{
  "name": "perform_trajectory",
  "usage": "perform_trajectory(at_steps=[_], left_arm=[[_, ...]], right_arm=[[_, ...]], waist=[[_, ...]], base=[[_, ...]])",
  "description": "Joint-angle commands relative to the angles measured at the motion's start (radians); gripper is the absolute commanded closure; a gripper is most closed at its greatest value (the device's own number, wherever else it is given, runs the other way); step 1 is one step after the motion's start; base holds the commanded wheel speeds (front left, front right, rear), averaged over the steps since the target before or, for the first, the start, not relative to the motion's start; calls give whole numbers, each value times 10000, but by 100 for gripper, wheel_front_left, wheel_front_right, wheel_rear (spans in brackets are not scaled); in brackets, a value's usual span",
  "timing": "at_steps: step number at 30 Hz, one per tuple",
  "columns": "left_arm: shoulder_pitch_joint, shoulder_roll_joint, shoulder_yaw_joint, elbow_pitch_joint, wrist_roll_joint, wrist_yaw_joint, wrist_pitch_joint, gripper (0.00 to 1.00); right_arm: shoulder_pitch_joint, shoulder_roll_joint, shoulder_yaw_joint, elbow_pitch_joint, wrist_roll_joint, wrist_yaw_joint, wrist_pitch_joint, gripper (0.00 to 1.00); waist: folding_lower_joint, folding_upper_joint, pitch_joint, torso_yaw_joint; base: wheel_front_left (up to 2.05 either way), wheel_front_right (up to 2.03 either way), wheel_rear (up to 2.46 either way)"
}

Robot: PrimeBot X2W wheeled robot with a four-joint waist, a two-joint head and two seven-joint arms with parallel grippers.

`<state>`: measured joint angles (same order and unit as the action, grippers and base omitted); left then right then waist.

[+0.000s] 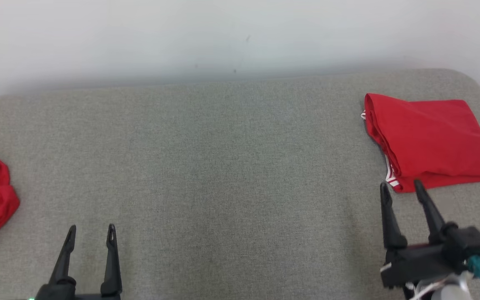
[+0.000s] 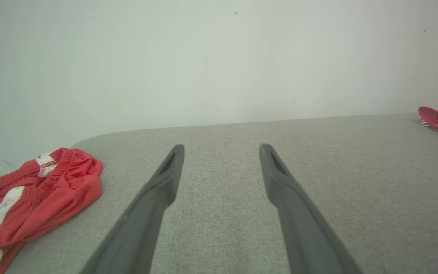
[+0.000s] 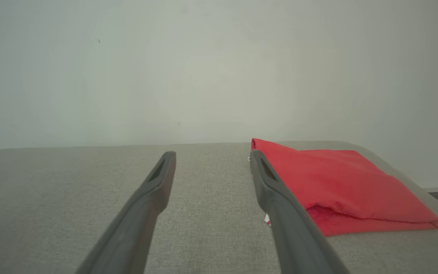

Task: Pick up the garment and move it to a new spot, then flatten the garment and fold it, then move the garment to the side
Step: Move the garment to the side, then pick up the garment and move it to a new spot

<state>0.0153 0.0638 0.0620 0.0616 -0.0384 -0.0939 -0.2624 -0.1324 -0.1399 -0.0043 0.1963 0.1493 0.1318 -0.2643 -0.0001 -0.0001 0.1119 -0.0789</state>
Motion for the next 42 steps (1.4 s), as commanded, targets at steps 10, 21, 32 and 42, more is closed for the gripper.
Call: perform_trajectory(at_steps=[10, 21, 32, 42], left_arm=[[502, -92, -97, 281, -37, 31, -24, 0], [762, -121, -128, 419, -39, 32, -24, 0], [845, -131, -136, 455, -88, 64, -24, 0], [892, -136, -112, 481, -79, 47, -24, 0]], right_arm=[[1446, 677, -219, -320, -284, -18, -7, 0], [1841, 833, 52, -80, -199, -18, -7, 0], [1932, 842, 198, 8, -79, -20, -7, 0], [1956, 859, 240, 40, -110, -18, -7, 0]], waist=[[1, 1, -560, 65], [1, 1, -893, 178], [1, 1, -1016, 306], [1, 1, -1063, 279]], base=[[0, 0, 0], [0, 0, 0], [0, 0, 0], [0, 0, 0]])
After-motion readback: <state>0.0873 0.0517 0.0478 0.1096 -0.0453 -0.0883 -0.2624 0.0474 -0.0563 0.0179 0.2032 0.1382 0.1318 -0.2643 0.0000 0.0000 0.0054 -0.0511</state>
